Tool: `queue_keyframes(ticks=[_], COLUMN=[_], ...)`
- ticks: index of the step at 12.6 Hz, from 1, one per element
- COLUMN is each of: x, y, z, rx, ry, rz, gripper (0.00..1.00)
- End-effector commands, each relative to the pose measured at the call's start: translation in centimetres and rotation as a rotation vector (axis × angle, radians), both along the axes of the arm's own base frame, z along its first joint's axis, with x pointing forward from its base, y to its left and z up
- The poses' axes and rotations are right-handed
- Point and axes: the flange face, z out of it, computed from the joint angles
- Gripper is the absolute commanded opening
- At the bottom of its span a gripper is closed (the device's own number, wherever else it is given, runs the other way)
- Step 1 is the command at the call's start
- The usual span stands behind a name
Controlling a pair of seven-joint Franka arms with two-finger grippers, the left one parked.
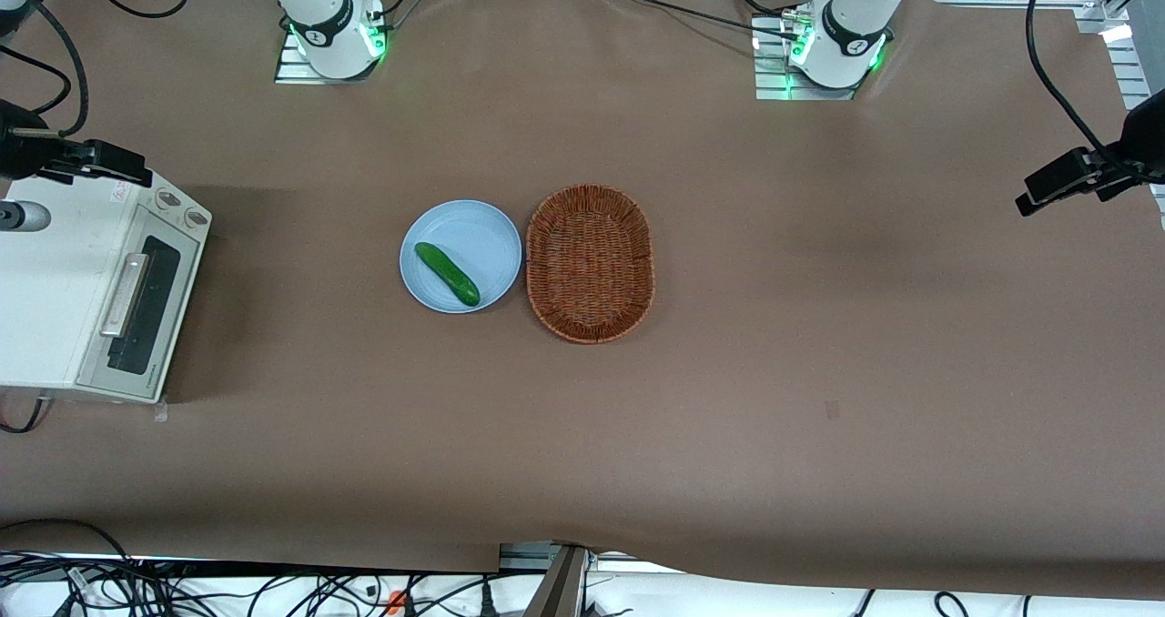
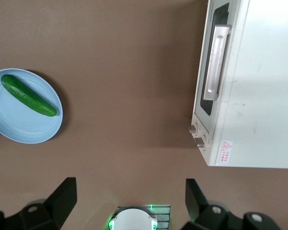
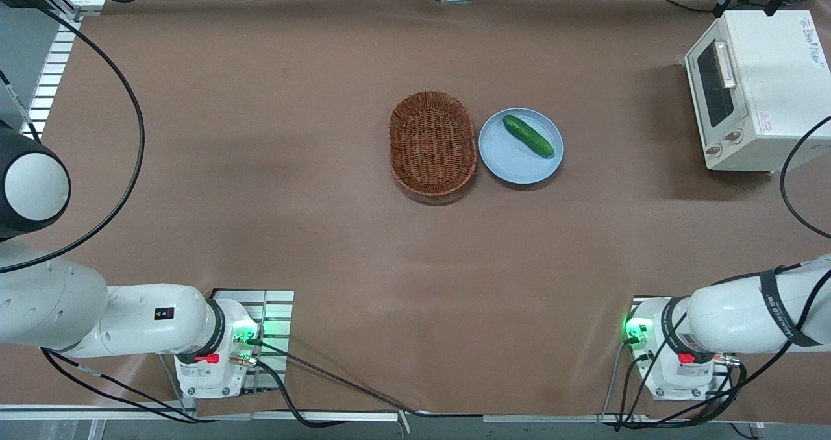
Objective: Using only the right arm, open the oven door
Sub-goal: 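Move the right gripper over the toaster oven toward its door handle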
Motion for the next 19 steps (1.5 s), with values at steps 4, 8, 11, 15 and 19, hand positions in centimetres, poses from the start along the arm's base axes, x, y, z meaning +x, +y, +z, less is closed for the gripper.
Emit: queue_keyframes(ticks=[4,8,11,15,19], x=[0.4,1.1,1.7,2.5,3.5], y=[0.1,0.3,0.9,1.0,4.4], z=[-1.8,-3.8,-5.6,-7.7,-11.2], rx=[-0.008,-0.008,-0.011,-0.014,-0.135], ry=[0.049,0.084,0.109,0.133,0.178], rz=[0.019,0.023,0.03,0.033,0.131], gripper=[1.0,1.0,0.99,0.76,0.21])
